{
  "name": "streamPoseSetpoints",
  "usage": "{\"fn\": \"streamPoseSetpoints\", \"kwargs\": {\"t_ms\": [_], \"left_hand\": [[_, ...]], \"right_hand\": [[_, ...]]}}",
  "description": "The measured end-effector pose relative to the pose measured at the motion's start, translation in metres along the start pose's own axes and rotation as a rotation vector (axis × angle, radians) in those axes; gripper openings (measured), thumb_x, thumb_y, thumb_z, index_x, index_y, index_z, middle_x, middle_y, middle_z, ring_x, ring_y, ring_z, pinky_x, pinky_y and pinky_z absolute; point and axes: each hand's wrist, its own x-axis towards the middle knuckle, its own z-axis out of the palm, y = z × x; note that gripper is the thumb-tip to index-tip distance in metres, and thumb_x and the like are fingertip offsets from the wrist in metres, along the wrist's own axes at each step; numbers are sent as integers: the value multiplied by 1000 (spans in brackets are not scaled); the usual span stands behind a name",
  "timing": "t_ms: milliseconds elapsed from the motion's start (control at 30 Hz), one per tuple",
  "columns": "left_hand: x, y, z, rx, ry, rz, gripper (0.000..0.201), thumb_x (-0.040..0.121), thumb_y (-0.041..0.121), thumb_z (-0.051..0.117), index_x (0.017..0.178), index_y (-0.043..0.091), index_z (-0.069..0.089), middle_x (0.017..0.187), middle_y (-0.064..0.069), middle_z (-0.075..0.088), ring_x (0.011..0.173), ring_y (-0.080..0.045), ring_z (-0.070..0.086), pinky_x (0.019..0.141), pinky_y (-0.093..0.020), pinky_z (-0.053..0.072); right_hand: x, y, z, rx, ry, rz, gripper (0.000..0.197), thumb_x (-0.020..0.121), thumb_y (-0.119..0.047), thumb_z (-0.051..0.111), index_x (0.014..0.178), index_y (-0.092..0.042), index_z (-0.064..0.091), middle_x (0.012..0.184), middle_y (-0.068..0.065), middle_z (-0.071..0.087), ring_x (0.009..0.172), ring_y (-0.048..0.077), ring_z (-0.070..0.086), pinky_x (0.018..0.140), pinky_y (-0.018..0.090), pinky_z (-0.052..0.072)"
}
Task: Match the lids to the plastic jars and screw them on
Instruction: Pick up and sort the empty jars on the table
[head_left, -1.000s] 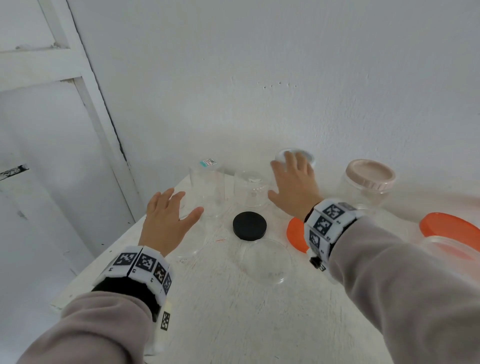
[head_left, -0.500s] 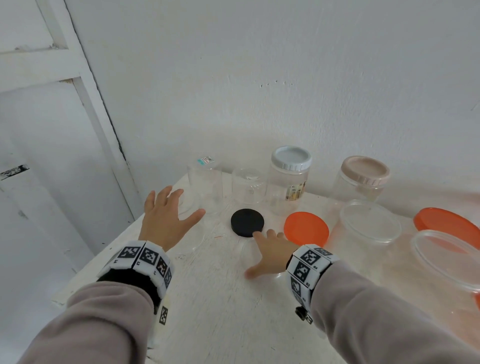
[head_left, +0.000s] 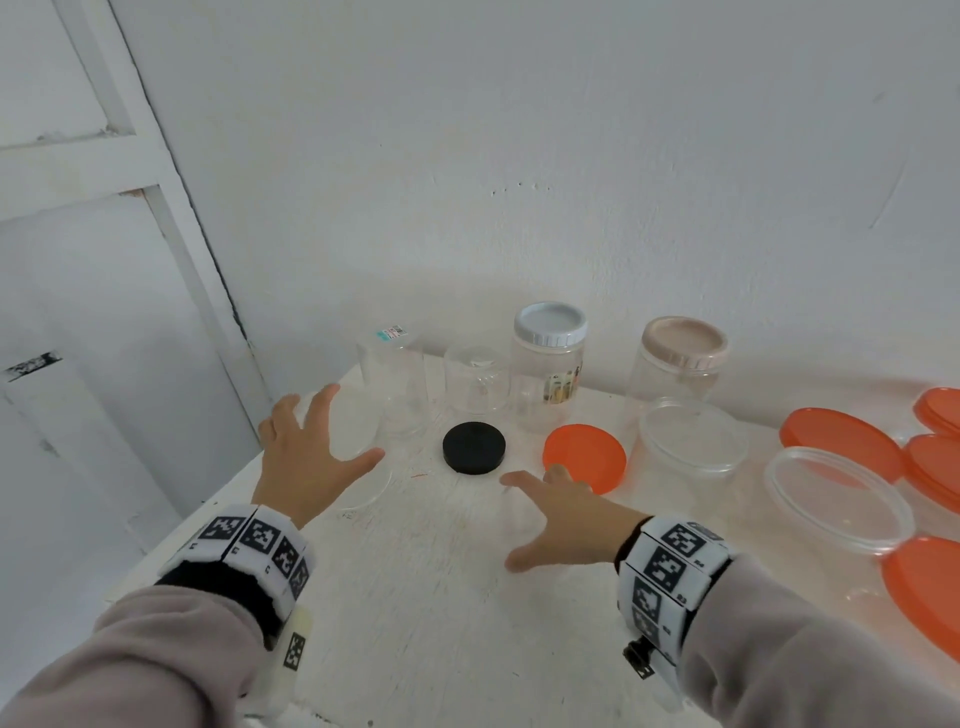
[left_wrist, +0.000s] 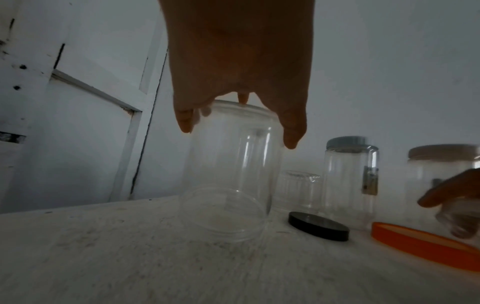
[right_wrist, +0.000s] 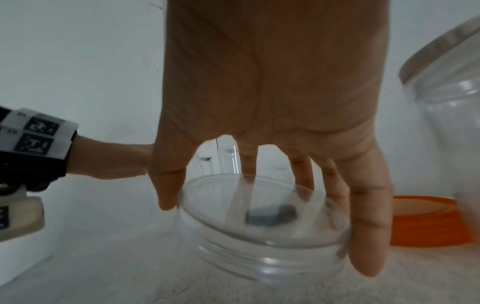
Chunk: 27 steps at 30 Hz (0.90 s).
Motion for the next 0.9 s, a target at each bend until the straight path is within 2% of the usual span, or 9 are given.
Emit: {"fn": "streamPoseSetpoints", "kwargs": {"t_ms": [167, 300, 433, 500, 567, 633, 733, 833, 900], "left_hand": [[-27, 11, -13, -184, 116, -20, 102, 65, 42, 83, 144, 40, 17, 137, -11, 23, 127, -34, 25, 103, -51, 28], [-46, 26, -23, -538, -21, -148, 94, 54, 68, 68, 132, 63, 15, 123, 4, 20, 115, -24, 36, 95, -49, 39], [-69, 37, -21, -867, -253, -175, 61, 57, 74, 70, 109, 75, 39, 136, 2, 33, 108, -25, 50, 87, -43, 51], [-77, 46, -17, -983, -357, -182, 54, 59, 68, 74, 107, 66, 50, 134, -1, 38, 102, -26, 54, 79, -41, 55], [-80, 55, -12, -1124, -435, -285, 73, 49, 62, 80, 115, 51, 51, 117, -7, 45, 90, -28, 59, 67, -41, 57], [-83, 68, -6, -1207, -504, -323, 78, 44, 53, 83, 114, 42, 50, 102, -12, 50, 78, -28, 64, 66, -41, 57], [-92, 84, 4, -1211, -591, -290, 87, 46, 46, 86, 119, 30, 42, 91, -13, 57, 77, -27, 64, 74, -42, 57], [-101, 100, 18, -1219, -611, -334, 92, 43, 41, 88, 118, 21, 40, 97, -14, 56, 84, -28, 61, 80, -38, 56], [-108, 112, 26, -1206, -636, -367, 96, 39, 37, 90, 119, 19, 39, 103, -13, 55, 83, -28, 64, 74, -35, 58]], "right_hand": [[-28, 22, -6, 196, 10, -54, 86, 66, -59, 72, 135, -56, 21, 124, -4, 31, 116, 19, 38, 96, 36, 39], [-49, 38, -9, 478, -10, -53, 84, 63, -57, 76, 133, -57, 30, 127, -9, 35, 113, 13, 45, 79, 27, 49], [-73, 52, -14, 734, -44, -72, 80, 55, -54, 79, 125, -56, 41, 125, -3, 40, 113, 17, 51, 73, 27, 55], [-84, 60, -18, 830, -53, -80, 77, 54, -50, 80, 122, -54, 45, 126, 1, 40, 115, 19, 51, 76, 32, 56], [-95, 67, -23, 910, -48, -83, 73, 56, -44, 81, 121, -52, 48, 126, 5, 41, 114, 21, 52, 78, 36, 57], [-105, 75, -29, 960, -31, -86, 69, 62, -37, 79, 122, -49, 49, 126, 7, 42, 112, 21, 53, 77, 38, 58], [-120, 87, -36, 980, 5, -91, 75, 59, -39, 80, 124, -51, 47, 127, 6, 42, 113, 22, 53, 76, 37, 57], [-137, 98, -41, 977, 43, -105, 72, 56, -43, 81, 119, -59, 50, 129, 6, 41, 115, 22, 54, 76, 36, 57], [-147, 104, -43, 974, 61, -113, 69, 57, -44, 81, 116, -61, 51, 130, 5, 41, 114, 22, 55, 77, 37, 57]]}}
